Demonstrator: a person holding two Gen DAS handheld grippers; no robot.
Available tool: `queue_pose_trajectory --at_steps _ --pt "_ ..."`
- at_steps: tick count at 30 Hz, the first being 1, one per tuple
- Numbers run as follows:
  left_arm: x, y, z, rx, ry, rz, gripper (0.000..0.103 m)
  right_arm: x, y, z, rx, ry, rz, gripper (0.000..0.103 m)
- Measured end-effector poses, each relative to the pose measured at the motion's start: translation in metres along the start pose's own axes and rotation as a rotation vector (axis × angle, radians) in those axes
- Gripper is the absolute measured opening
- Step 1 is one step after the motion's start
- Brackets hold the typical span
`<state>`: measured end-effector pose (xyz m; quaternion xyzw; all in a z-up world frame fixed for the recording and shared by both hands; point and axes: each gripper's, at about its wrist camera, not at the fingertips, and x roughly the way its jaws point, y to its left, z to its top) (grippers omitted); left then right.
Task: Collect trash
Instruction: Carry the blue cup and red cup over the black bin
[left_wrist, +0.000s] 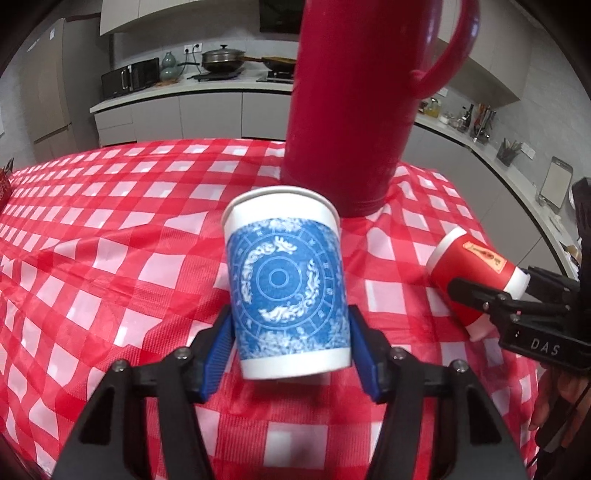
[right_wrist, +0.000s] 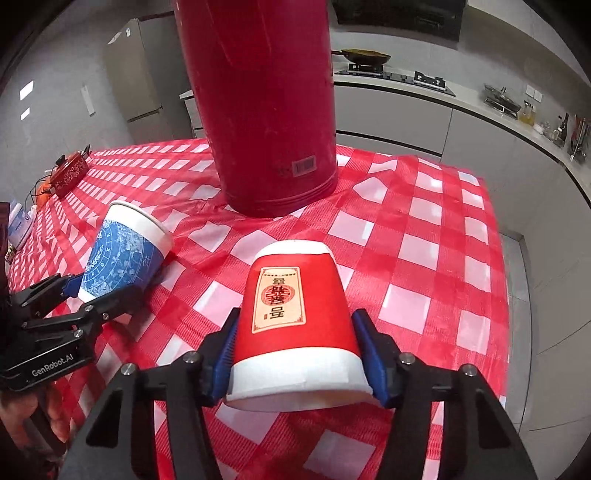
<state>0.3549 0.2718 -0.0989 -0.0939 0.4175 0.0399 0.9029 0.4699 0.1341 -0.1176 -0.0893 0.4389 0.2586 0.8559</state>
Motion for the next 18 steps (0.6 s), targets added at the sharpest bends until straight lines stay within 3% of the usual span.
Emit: queue_pose_trajectory --at_steps 18 --pt "-0.048 -0.053 -0.03 0.065 -0.04 -0.031 0.06 -0.083 -0.018 -0.047 0.05 -0.082 -0.03 0.06"
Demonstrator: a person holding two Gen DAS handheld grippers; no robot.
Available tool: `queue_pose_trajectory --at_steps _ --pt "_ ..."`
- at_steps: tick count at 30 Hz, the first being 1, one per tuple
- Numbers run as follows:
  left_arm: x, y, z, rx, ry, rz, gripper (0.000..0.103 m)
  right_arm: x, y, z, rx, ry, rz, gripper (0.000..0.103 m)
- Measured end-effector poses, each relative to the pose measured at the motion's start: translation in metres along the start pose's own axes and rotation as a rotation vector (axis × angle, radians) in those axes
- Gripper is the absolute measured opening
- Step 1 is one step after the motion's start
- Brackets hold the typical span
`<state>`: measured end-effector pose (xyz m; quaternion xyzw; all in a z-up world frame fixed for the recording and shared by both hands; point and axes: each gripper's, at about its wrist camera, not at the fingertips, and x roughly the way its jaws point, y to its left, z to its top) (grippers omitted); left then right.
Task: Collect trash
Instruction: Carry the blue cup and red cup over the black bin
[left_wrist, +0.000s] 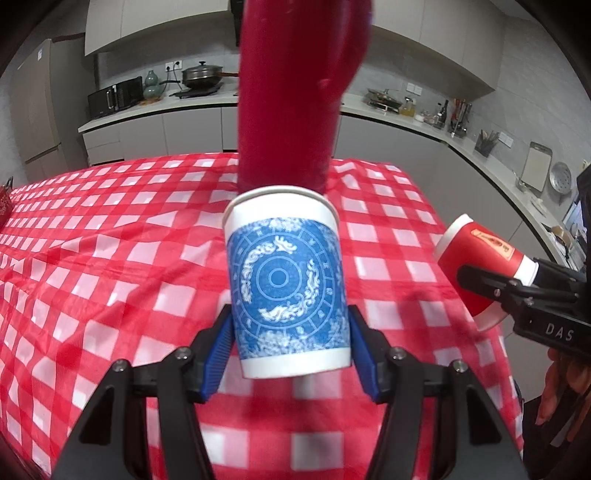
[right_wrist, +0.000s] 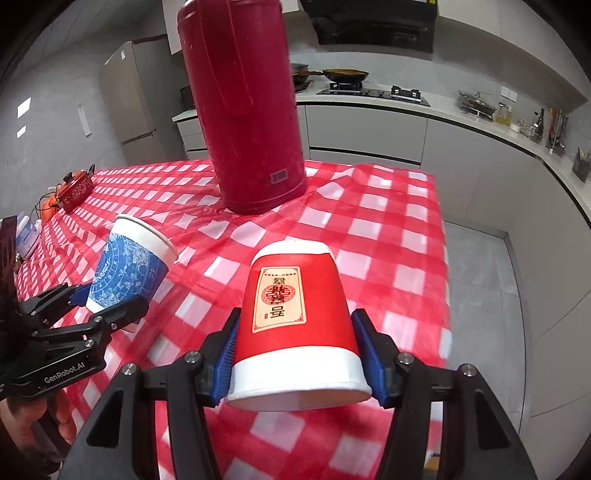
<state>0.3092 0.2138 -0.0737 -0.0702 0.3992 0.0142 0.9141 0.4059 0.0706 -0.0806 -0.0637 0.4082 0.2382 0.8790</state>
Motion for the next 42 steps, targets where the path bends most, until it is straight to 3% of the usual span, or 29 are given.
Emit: queue_pose_trajectory --at_steps 15,30,42 --pt "-0.046 -0.088 -0.043 0.063 -0.015 -0.045 0.06 -0.101 -0.046 -0.065 0.058 -0.067 -0.026 0.06" --pt "-0.094 -0.199 -0.095 0.15 -0.023 -0.104 0.06 -0.216 -0.123 -0.164 0.144 -0.103 -0.089 0.06" --pt "-0.104 -0.279 -0.149 0.215 0.035 -0.155 0.06 -0.273 -0.186 -0.247 0.212 -0.076 -0.144 0.06"
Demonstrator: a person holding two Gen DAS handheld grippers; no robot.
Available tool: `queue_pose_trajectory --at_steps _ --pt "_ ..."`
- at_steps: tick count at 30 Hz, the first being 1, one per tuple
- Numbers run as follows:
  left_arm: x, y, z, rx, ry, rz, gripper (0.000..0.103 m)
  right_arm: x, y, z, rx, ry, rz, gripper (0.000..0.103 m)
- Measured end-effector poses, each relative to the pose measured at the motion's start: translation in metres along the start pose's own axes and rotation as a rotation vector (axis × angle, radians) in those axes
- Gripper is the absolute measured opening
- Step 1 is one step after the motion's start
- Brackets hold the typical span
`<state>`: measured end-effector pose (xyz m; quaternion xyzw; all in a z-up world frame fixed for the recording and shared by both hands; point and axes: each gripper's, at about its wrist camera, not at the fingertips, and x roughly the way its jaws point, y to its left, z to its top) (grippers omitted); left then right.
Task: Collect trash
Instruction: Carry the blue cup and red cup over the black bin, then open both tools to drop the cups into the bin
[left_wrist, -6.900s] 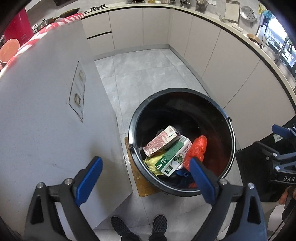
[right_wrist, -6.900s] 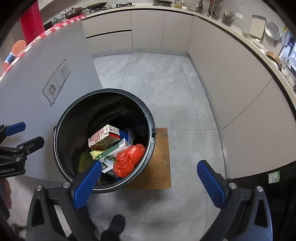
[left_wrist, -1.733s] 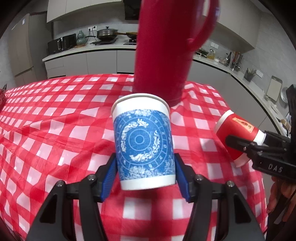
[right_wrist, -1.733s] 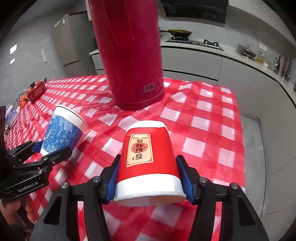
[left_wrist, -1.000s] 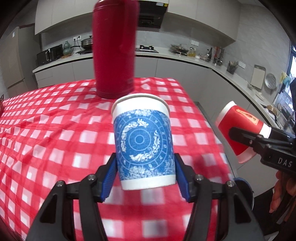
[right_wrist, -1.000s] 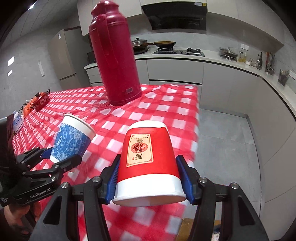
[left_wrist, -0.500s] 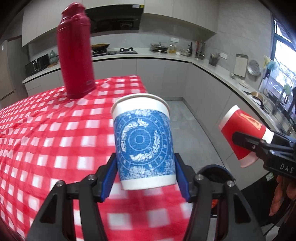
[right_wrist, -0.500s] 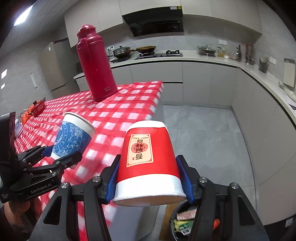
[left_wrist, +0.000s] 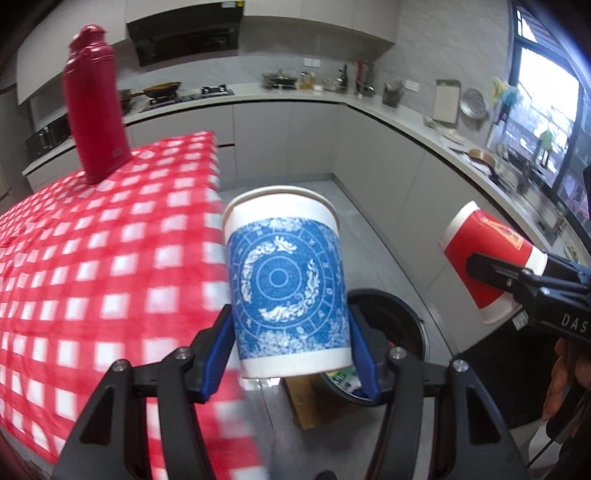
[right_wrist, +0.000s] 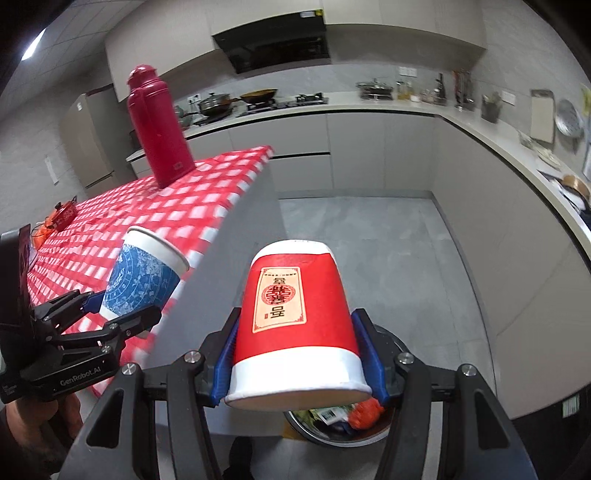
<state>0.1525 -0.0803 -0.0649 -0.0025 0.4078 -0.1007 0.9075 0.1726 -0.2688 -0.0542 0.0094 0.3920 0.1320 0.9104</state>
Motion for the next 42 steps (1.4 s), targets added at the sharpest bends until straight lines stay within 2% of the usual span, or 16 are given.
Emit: queue_pose_trajectory --at_steps 8,18,34,42 --pt "0.019 -0.039 -0.01 0.061 0.045 -0.048 0.06 -0.015 -0.044 -0.036 0.057 0.028 -0.046 0.06" --pt "0.043 -0.06 -0.034 0.093 0.111 -0.07 0.06 0.006 -0.056 -0.069 0.045 0.096 -0.07 0.06" --pt "0.115 -0.082 -0.057 0.068 0.272 -0.112 0.06 0.091 -0.087 -0.108 -0.02 0.271 -0.053 0.06" --pt "0.157 -0.092 -0.067 0.061 0.359 -0.122 0.063 0.141 -0.093 -0.123 -0.12 0.351 -0.037 0.064"
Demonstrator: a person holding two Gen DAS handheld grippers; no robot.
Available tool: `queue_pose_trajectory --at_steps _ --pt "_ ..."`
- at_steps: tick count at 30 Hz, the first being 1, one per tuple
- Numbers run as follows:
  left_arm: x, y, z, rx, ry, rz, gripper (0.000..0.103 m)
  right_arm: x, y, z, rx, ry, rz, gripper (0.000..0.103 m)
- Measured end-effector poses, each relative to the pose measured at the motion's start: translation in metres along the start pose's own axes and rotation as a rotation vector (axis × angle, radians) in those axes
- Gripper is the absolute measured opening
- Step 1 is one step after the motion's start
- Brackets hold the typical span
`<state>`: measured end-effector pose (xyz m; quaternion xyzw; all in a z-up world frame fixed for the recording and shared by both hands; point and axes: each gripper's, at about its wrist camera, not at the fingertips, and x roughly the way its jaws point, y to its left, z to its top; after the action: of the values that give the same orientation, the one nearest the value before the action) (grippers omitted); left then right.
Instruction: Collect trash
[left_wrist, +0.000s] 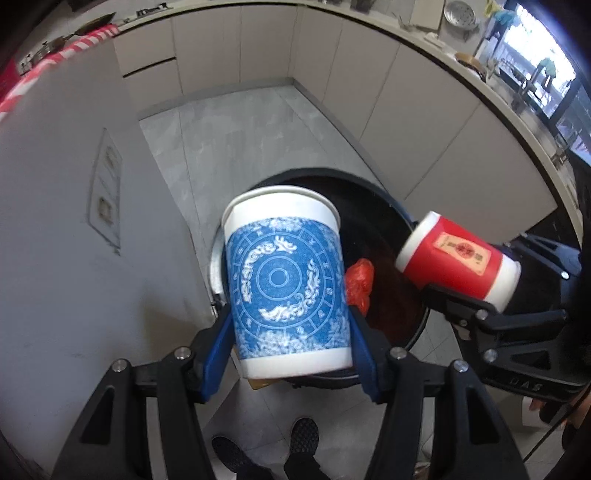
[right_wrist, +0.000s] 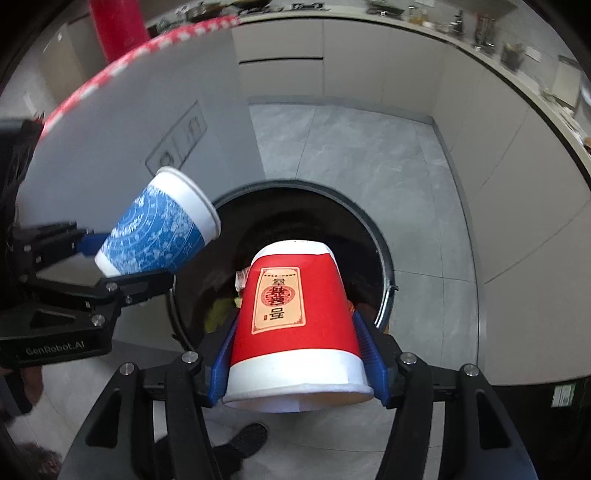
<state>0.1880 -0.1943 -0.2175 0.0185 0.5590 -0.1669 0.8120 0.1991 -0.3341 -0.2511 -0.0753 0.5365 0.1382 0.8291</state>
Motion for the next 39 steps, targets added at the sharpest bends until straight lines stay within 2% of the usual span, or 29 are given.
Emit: queue_pose_trajectory --at_steps 1,2,3,4,6,12,19,22,26,33,39 --pt "0.008 0.0 0.001 -0.001 0.025 0.005 0.064 0.004 0.001 0.001 -0.012 0.001 -0.006 0.069" --pt "0.011 0.003 0.002 -0.005 0.03 0.042 0.068 0.009 0.002 0.001 -0.041 -0.008 -0.024 0.082" --pt "0.012 0.009 0.002 -0.023 0.019 0.091 0.083 0.011 0.002 -0.001 -0.07 -0.017 -0.047 0.093" --pt "0.009 0.015 0.001 -0.045 -0.007 0.102 0.093 0.012 -0.001 -0.003 -0.084 -0.018 -0.076 0.103" --pt "0.001 0.023 -0.003 -0.06 -0.045 0.134 0.099 0.005 -0.014 -0.008 -0.065 -0.044 -0.073 0.103" --pt "0.002 0.016 -0.015 -0.079 -0.043 0.169 0.101 0.002 -0.046 -0.017 0.087 -0.048 -0.117 0.103" --pt "-0.006 0.012 -0.02 -0.083 -0.044 0.162 0.101 -0.009 -0.035 -0.032 0.134 -0.041 -0.125 0.103" --pt "-0.025 0.009 -0.023 -0.076 -0.067 0.16 0.101 -0.018 -0.031 -0.035 0.148 -0.037 -0.13 0.103" --pt "-0.05 0.009 -0.023 -0.061 -0.107 0.154 0.101 -0.043 -0.028 -0.036 0.182 -0.077 -0.131 0.103" --pt "-0.104 0.0 -0.022 -0.048 -0.178 0.122 0.101 -0.102 -0.01 -0.032 0.21 -0.158 -0.137 0.103" --pt "-0.147 0.0 -0.03 -0.038 -0.241 0.124 0.101 -0.149 0.017 -0.032 0.203 -0.207 -0.149 0.103"
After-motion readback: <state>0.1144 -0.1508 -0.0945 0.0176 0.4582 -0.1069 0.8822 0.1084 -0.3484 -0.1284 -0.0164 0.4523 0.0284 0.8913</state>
